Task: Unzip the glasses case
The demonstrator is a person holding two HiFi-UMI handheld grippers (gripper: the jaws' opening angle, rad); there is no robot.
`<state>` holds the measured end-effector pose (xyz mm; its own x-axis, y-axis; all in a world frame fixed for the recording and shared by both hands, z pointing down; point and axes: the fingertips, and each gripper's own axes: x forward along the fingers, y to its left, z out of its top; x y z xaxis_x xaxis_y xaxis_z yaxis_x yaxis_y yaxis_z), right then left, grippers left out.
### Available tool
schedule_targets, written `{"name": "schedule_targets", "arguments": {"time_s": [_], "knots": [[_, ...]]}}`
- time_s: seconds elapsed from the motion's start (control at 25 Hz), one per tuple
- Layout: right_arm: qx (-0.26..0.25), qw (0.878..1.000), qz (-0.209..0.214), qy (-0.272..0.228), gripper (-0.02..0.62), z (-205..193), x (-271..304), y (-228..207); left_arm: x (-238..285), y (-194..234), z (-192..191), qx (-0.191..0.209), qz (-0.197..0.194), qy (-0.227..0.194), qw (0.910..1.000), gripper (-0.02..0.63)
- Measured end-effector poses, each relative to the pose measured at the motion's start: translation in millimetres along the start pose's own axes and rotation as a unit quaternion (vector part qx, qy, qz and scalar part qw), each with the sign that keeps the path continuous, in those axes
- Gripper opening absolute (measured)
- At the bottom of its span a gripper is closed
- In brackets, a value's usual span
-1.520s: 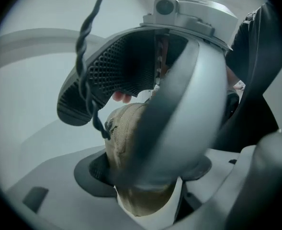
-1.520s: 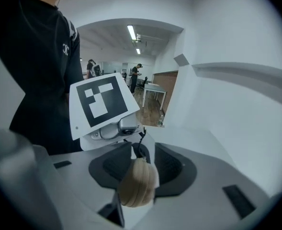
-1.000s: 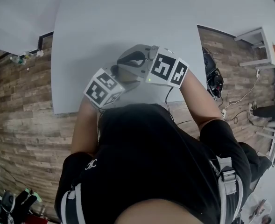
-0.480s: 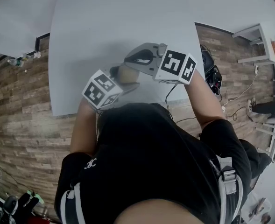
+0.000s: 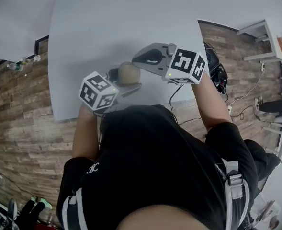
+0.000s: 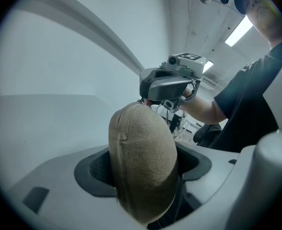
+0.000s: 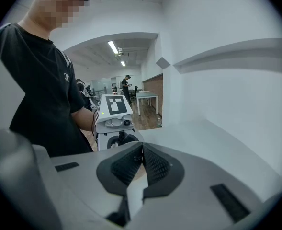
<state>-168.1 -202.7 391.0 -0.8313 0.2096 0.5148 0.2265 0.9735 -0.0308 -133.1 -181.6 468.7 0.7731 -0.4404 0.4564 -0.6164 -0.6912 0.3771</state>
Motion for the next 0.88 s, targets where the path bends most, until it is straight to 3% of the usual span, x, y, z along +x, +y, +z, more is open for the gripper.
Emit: {"name": "schedule_targets", "arguments": {"time_s": [0.2,0.44,0.6,0.88], "knots": [[0.012,1.000,0.004,-0.014,0.017,0.8,-7.6,-1.9,-11.4,4.6,10.4,-0.008,0.011,-0.043,0.9990,0.359],[0.012,1.000,0.005,-0.017,0.017,-1.1,-12.8,-2.8,-14.9,5.0,18.9,-0.044,-0.012,-0.080,0.9957,0.359],[0.006,1.000,0.009,-0.017,0.017,0.7,-12.3,0.3,-21.1,1.8,22.0,-0.076,-0.043,-0.117,0.9892,0.359],[0.012,1.000,-0.002,-0.023,0.016,4.3,-10.8,-0.1,-29.6,5.9,29.7,-0.121,-0.048,-0.171,0.9767,0.356]]}}
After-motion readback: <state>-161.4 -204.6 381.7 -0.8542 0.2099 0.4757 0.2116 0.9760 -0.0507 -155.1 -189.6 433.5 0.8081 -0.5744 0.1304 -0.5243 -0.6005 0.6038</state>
